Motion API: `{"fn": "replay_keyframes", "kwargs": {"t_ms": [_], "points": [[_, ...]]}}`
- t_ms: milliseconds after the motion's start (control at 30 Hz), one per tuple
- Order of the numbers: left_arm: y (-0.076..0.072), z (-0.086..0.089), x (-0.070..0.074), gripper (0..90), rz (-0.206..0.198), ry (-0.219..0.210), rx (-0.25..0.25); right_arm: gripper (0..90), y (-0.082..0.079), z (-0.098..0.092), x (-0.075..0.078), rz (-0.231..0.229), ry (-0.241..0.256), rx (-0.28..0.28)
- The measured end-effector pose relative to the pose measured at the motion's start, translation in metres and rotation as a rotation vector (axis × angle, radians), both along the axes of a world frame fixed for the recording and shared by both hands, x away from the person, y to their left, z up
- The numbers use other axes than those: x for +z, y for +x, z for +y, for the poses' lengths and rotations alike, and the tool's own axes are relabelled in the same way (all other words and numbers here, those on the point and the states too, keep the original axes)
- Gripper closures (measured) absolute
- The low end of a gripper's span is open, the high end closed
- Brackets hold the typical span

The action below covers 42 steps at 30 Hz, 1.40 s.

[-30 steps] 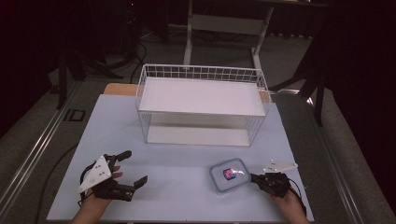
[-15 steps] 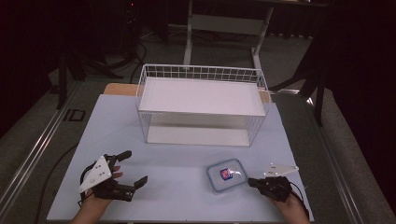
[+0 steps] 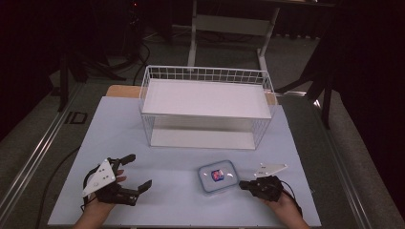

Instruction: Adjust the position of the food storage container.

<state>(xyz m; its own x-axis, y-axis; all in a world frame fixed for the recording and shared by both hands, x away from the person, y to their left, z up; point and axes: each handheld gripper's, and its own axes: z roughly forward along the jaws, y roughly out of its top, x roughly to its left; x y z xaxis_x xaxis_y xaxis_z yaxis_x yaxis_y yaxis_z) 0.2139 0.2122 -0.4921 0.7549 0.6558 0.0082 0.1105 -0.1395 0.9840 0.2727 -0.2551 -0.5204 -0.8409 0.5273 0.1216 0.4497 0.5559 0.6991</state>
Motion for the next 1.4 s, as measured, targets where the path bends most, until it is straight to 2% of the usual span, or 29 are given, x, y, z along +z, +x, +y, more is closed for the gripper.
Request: {"fn": "replay_keyframes", "kwargs": {"t_ms": [200,233,367,533,667,700,733,800,867,1000,1233,1400], "points": [[0.000,0.000,0.000,2.8,0.004,0.000,0.000,90.0,0.005,0.030,0.001,0.005,0.012,0.066],[0.000,0.000,0.000,2.8,0.004,0.001,0.002,90.0,0.006,0.035,0.000,0.016,0.019,0.090],[-0.001,0.001,0.000,2.8,0.002,-0.001,0.002,90.0,0.002,0.052,-0.003,0.000,-0.022,0.150],[-0.001,0.001,0.000,2.8,0.002,-0.002,0.002,90.0,0.009,0.041,-0.007,0.005,-0.043,0.107],[-0.001,0.001,0.000,2.8,0.002,0.000,0.000,90.0,0.012,0.037,-0.007,0.008,-0.037,0.085],[0.000,0.000,0.000,2.8,0.003,0.000,-0.001,90.0,0.014,0.035,-0.007,0.004,-0.035,0.071],[0.000,0.000,0.000,2.8,0.003,0.001,-0.001,90.0,0.021,0.032,-0.006,0.003,-0.027,0.025],[0.000,-0.001,0.000,2.8,0.003,0.002,-0.003,90.0,0.027,0.032,-0.005,0.004,-0.019,-0.007],[0.000,-0.001,0.000,2.8,0.003,0.003,-0.004,90.0,0.033,0.040,-0.005,-0.009,-0.045,-0.038],[-0.001,-0.001,0.000,2.8,0.003,0.002,-0.005,90.0,0.036,0.045,-0.004,0.016,-0.023,-0.043],[0.000,-0.001,-0.001,2.8,0.008,0.001,-0.007,90.0,0.024,0.054,-0.005,0.044,-0.015,-0.006],[0.000,-0.002,-0.001,2.8,0.009,0.009,-0.015,90.0,0.019,0.066,-0.005,0.057,-0.007,-0.003]]}}
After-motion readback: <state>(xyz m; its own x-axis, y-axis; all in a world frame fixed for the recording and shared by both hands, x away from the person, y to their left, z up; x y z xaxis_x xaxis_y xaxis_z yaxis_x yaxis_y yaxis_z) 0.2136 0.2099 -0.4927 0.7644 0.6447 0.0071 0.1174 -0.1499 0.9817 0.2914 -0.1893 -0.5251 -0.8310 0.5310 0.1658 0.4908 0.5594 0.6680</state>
